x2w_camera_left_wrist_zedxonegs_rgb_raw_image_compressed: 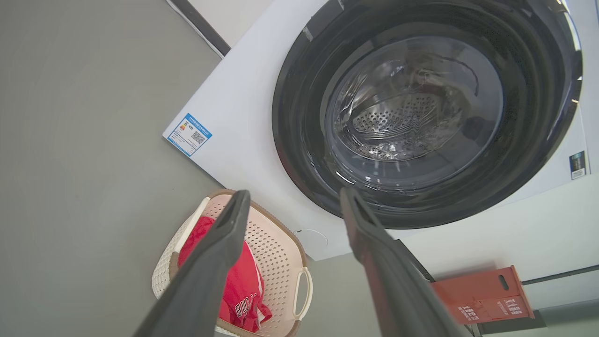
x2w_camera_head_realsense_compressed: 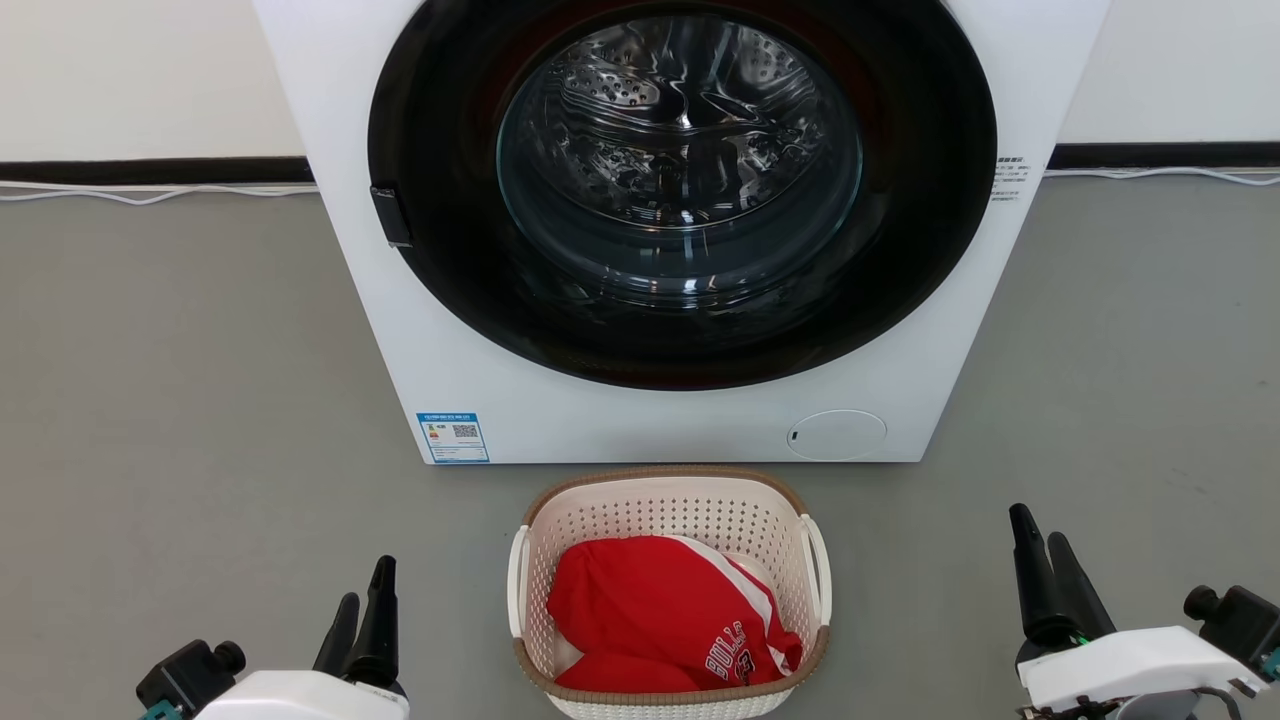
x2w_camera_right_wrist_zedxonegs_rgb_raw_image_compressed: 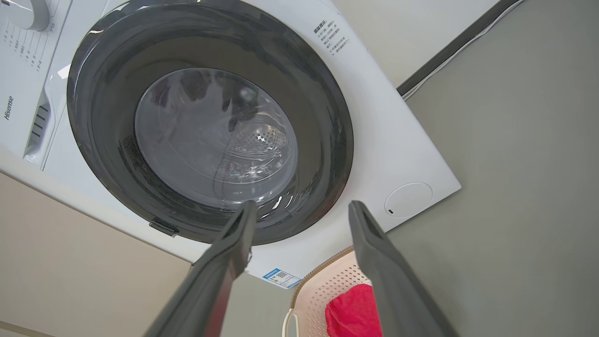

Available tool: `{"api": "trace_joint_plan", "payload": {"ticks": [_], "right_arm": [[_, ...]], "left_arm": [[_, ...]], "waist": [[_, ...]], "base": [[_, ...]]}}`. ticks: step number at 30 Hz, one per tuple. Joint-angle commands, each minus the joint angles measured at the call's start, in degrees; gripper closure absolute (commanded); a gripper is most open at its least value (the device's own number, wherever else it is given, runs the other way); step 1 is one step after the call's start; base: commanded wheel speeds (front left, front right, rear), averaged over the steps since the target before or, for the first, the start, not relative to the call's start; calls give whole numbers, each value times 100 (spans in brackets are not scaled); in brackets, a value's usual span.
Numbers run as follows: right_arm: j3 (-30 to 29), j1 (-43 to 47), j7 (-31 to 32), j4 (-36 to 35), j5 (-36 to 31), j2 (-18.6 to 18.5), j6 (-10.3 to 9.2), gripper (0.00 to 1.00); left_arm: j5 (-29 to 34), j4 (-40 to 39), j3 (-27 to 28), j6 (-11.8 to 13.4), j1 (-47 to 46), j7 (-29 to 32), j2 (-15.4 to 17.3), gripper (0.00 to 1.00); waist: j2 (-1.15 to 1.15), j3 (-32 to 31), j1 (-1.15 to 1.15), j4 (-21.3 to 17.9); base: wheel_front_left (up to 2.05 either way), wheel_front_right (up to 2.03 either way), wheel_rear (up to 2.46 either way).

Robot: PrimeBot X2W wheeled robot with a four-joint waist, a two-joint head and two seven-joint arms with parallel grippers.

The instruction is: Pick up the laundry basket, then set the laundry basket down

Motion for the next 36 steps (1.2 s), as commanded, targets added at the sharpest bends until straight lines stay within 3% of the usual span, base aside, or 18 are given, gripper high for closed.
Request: {"api": "trace_joint_plan", "payload": {"ticks": [1,36], "right_arm": [[88,-262,-112,-135,-224,-82,21,0],[242,-260,-684,-40,-2705,-180,33,0]], "left_arm": [[223,-168,47,44,-244,-71,43,0],[2675,-276,-80,277,-262,-643,75,0]], "waist": [[0,1,0,6],[0,19,0,13]], "base": [[0,0,0],[0,0,0]]}}
